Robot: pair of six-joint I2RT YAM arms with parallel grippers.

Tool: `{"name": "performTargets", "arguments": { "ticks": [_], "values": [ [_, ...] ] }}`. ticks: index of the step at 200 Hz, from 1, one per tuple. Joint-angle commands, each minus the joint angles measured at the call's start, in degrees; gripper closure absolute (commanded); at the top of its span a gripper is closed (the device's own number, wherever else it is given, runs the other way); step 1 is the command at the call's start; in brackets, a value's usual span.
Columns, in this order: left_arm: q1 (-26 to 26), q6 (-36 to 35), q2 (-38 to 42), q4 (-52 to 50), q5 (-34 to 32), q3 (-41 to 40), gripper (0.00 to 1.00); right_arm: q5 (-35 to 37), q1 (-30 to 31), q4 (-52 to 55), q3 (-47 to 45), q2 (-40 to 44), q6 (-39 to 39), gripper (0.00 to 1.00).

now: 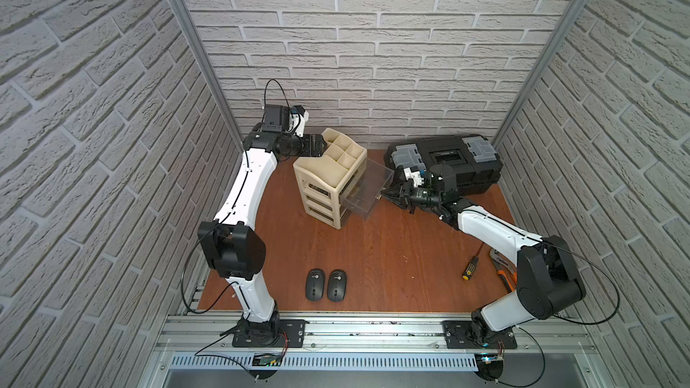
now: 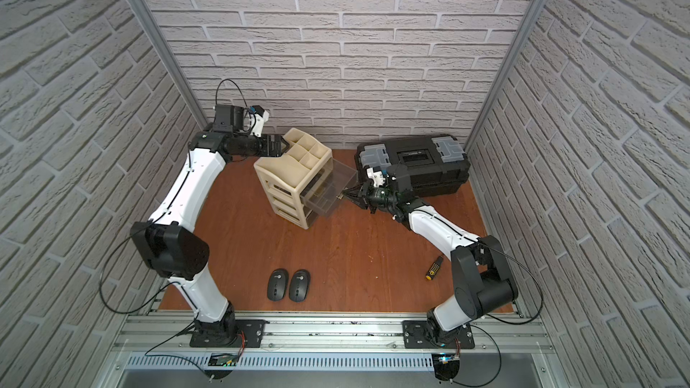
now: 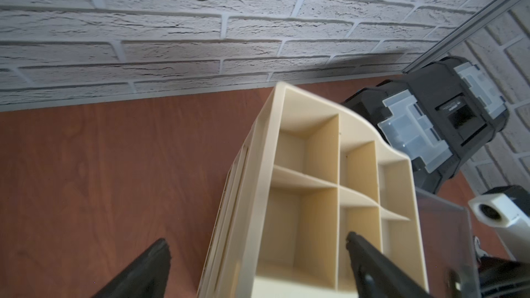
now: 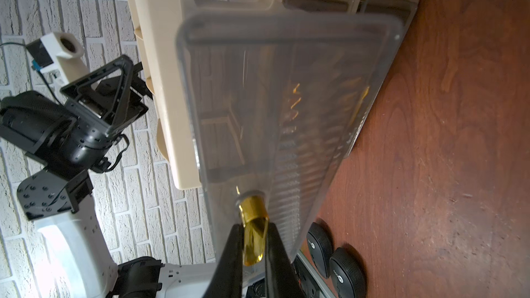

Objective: Take the mice out of the drawer
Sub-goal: Close the drawer in the storage box.

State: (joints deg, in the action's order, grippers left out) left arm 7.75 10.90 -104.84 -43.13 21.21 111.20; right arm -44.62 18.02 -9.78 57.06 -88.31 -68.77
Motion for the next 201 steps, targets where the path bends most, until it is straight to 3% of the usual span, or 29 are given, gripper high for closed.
{"name": "performTargets", "arguments": {
  "ticks": [1,46,136,201],
  "values": [
    [-0.5,-3.0,-2.6,3.4,8.0,2.8,0.02,-0.6,1.6,0.0,1.8,-1.0,1.4,0.93],
    [-0.8,-2.7,-5.1,4.5,16.2,2.1,0.03,-0.3,1.9,-0.1,3.4,-2.2,0.8,0.93],
    [1.6,-2.1,2.0,9.7,16.3,-11.6,0.03,2.3,7.4,-3.8,14.5,-12.4,-2.3,0.93],
    [2.2,-1.7,3.6,12.6,19.1,-16.5,0.03,5.1,11.6,-6.6,18.9,-17.5,-4.4,0.93]
  ]
}}
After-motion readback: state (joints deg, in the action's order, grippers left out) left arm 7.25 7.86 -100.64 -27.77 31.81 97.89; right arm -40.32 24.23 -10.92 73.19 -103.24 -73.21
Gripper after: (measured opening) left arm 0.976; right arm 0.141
